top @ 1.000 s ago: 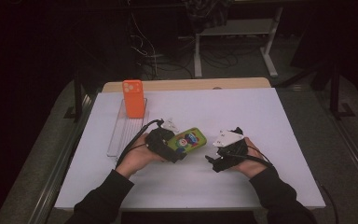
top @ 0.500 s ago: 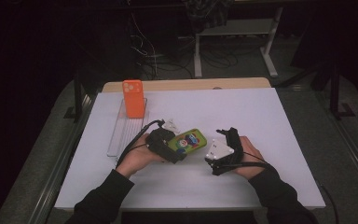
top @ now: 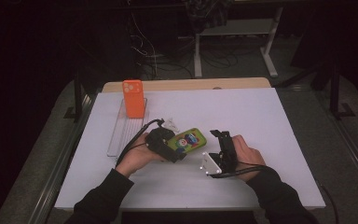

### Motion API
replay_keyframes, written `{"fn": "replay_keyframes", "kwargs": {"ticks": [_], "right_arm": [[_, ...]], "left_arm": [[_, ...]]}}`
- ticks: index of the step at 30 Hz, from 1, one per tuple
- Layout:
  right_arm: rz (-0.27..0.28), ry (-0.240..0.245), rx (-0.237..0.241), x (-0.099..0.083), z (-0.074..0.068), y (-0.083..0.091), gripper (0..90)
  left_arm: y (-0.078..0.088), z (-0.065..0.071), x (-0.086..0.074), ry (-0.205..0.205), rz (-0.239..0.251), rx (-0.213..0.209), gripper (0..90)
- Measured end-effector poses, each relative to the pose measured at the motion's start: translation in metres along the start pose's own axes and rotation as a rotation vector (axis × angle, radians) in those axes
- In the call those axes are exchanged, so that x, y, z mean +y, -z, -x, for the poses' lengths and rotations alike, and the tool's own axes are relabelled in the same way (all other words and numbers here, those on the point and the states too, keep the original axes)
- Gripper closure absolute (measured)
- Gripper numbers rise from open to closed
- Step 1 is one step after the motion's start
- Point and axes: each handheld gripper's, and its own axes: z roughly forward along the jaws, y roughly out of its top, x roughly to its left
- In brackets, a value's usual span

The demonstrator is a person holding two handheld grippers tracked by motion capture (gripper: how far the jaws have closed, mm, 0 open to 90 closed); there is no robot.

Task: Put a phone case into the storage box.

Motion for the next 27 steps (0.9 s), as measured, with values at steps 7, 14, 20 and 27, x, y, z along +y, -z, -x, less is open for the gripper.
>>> {"fn": "replay_keyframes", "kwargs": {"ticks": [7,14,20,27], "right_arm": [[0.026,0.05,-0.062,0.01,-0.008,0.0,0.6],[0.06,0.124,-0.107,0.017,-0.011,-0.001,12.7],[0.066,0.134,-0.129,0.02,-0.013,0.001,26.4],[0.065,0.185,-0.134,0.023,-0.018,0.001,43.3]], "left_arm": [[0.0,0.002,0.001,0.009,0.013,-0.005,16.0],[-0.001,0.005,0.003,-0.018,0.004,-0.01,16.0],[-0.002,0.01,0.005,-0.033,0.004,-0.017,16.0],[-0.004,0.014,0.006,-0.03,0.012,-0.025,16.0]]}}
